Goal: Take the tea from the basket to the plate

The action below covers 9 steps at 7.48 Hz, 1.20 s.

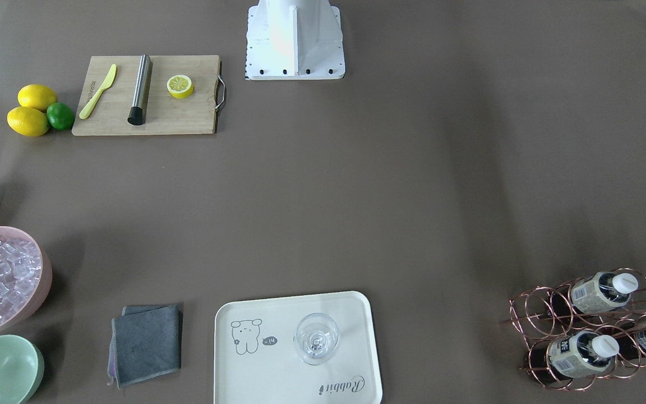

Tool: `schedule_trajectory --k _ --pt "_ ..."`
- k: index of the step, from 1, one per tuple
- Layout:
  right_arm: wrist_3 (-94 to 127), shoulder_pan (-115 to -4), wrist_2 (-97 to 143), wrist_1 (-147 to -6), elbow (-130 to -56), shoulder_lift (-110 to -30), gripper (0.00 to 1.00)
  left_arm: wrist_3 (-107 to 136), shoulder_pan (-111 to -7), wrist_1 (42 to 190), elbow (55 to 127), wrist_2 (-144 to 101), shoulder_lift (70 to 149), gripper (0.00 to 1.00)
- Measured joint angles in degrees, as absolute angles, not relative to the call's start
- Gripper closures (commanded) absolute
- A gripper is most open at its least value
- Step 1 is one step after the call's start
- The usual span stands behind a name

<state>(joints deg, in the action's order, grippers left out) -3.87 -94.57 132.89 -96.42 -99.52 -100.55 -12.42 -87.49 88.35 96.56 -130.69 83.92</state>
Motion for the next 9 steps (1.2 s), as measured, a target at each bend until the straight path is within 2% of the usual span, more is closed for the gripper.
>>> schedule_trajectory --k 9 --pt "-3.8 -94.6 133.0 -96.5 -99.4 -100.6 0.0 -12.9 -87.5 88.5 96.8 -130.7 83.4 0.02"
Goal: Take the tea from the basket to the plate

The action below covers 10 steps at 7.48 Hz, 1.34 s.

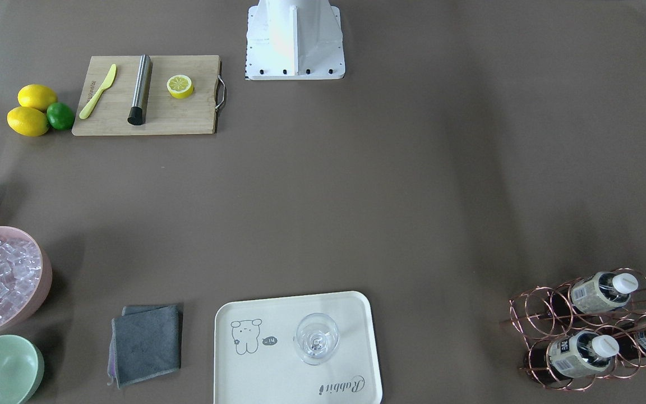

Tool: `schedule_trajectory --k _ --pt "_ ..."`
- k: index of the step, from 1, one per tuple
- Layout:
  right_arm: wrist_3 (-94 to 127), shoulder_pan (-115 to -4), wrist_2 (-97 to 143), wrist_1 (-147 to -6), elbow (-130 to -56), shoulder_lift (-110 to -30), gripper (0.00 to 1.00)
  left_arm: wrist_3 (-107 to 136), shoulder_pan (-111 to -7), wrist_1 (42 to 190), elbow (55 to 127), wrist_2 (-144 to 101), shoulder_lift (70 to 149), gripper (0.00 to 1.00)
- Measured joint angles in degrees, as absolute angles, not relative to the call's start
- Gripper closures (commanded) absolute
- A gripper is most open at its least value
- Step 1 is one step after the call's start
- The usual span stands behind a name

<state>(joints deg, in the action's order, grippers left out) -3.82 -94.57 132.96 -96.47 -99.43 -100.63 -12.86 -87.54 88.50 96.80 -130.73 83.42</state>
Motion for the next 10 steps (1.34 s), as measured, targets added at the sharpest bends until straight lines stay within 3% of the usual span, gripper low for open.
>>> schedule_trajectory --k 6,10 --pt "-3.8 -94.6 133.0 -96.5 -99.1 -100.7 0.0 -34.5 -91.0 88.3 95.2 -130.0 95.4 0.02" --pt "-3.9 -94.6 133.0 -96.5 -98.9 -100.7 0.0 -41.6 -93.1 83.2 86.6 -130.3 110.6 0.02"
